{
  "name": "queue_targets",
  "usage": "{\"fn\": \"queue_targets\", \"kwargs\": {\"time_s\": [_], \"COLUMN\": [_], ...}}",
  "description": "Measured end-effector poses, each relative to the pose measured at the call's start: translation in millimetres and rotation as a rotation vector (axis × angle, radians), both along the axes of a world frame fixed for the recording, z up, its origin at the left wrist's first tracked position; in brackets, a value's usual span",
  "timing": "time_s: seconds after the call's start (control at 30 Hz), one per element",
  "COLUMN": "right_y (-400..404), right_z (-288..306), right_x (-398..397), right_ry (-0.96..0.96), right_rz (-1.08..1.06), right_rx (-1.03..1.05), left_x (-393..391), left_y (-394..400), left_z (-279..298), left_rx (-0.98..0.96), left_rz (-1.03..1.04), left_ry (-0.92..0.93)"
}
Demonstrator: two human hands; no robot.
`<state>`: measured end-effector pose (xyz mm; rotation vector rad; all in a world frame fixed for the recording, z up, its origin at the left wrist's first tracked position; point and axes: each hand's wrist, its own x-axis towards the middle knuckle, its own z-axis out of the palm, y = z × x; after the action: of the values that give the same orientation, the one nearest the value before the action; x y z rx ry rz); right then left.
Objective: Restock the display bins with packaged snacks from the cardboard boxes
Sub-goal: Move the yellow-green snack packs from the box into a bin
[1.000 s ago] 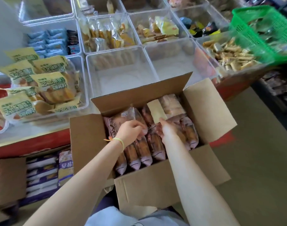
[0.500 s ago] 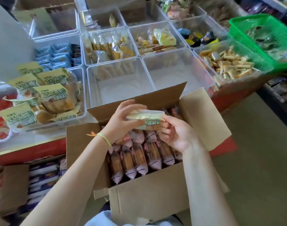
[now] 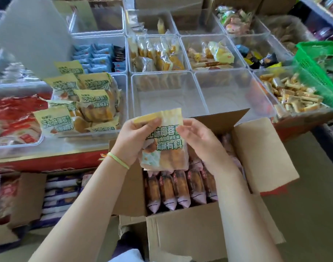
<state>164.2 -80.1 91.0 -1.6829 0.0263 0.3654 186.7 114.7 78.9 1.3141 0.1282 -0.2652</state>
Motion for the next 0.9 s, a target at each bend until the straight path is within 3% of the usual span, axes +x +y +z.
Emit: {"fn": "queue_targets", "kwargs": {"time_s": [0.1, 0.3, 0.4, 0.47, 0.57, 0.67, 0.77, 0.9], "right_y": [60.7, 151.3, 193.3, 215.6, 240.4, 259.6, 272.8, 287.4], "right_z": [0.6, 29.2, 32.9, 23.9, -0.7, -43.3, -88.3, -110.2], "right_x": [12.6, 47.5, 69.9, 88.4, 121.7, 151.2, 159.4, 152.1], "right_ry": [0.054, -0.058, -0.184, -0.213, -0.263, -0.174, -0.017, 0.034], "right_rz": [0.061, 0.322, 0.230, 0.097, 0.001, 0.064, 0.211, 0.188], "right_rx": [-0.064, -0.496, -0.520, -0.421, -0.462, -0.581, -0.720, -0.692], "left_x": [1.4, 7.9, 25.9, 40.6, 53.9, 53.6, 56.3, 61.0], "left_y": [35.5, 128.8, 173.9, 205.7, 249.6, 268.0, 271.1, 271.0], "left_z": [5.3, 4.3, -6.7, -32.5, -82.1, -118.5, -137.1, -143.8], "left_rx": [0.056, 0.200, 0.259, 0.485, 1.029, 1.340, 1.461, 1.457], "left_rz": [0.094, 0.207, 0.364, 0.436, 0.335, 0.065, -0.094, -0.169], "left_ry": [-0.027, -0.086, -0.192, -0.239, -0.100, -0.035, -0.065, -0.066]}}
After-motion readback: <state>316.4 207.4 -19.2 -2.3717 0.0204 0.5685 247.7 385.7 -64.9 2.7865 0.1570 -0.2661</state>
